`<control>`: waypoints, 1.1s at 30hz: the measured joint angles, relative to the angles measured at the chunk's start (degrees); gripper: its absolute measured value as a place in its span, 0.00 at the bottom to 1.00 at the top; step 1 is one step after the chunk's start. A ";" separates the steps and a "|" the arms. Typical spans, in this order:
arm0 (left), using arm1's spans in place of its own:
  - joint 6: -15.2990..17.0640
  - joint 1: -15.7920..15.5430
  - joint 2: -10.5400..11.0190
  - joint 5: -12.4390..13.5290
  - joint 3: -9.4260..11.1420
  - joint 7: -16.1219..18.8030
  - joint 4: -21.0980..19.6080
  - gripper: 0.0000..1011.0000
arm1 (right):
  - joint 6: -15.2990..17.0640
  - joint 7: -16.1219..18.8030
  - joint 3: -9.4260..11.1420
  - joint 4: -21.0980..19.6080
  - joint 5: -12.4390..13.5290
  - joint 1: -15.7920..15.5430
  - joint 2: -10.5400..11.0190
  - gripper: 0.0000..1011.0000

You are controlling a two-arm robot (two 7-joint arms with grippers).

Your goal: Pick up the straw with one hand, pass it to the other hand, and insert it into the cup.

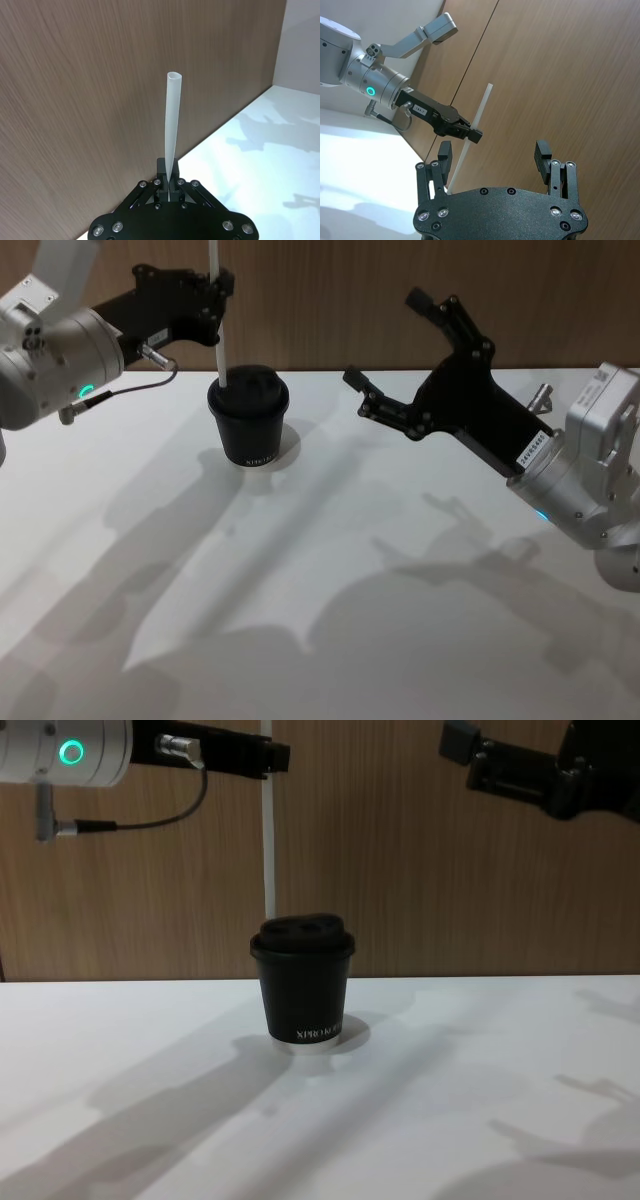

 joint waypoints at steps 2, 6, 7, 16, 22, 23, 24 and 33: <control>-0.04 -0.02 -0.13 0.18 0.02 -0.12 0.27 0.01 | 0.00 0.00 0.00 0.00 0.00 0.00 0.00 0.99; -0.30 -0.07 -0.37 0.47 0.02 -0.29 0.75 0.01 | 0.00 0.00 0.00 0.00 0.00 0.00 0.00 0.99; -0.41 -0.09 -0.50 0.54 0.02 -0.36 0.97 0.01 | 0.00 0.00 0.00 0.00 0.00 0.00 0.00 0.99; -0.89 -0.28 -1.35 0.86 -0.20 -0.87 2.42 0.01 | 0.00 0.00 0.00 0.00 0.00 0.00 0.00 0.99; -1.09 -0.34 -1.69 0.97 -0.30 -1.10 2.98 0.01 | 0.00 0.00 0.00 0.00 0.00 0.00 0.00 0.99; -1.12 -0.35 -1.72 0.99 -0.30 -1.12 3.05 0.01 | 0.00 0.00 0.00 0.00 0.00 0.00 0.00 0.99; -1.16 -0.36 -1.79 1.02 -0.32 -1.17 3.19 0.02 | 0.00 0.00 0.00 0.00 0.00 0.00 0.00 0.99; -1.31 -0.41 -2.08 1.13 -0.39 -1.35 3.69 0.23 | 0.00 0.00 0.00 0.00 0.00 0.00 0.00 0.99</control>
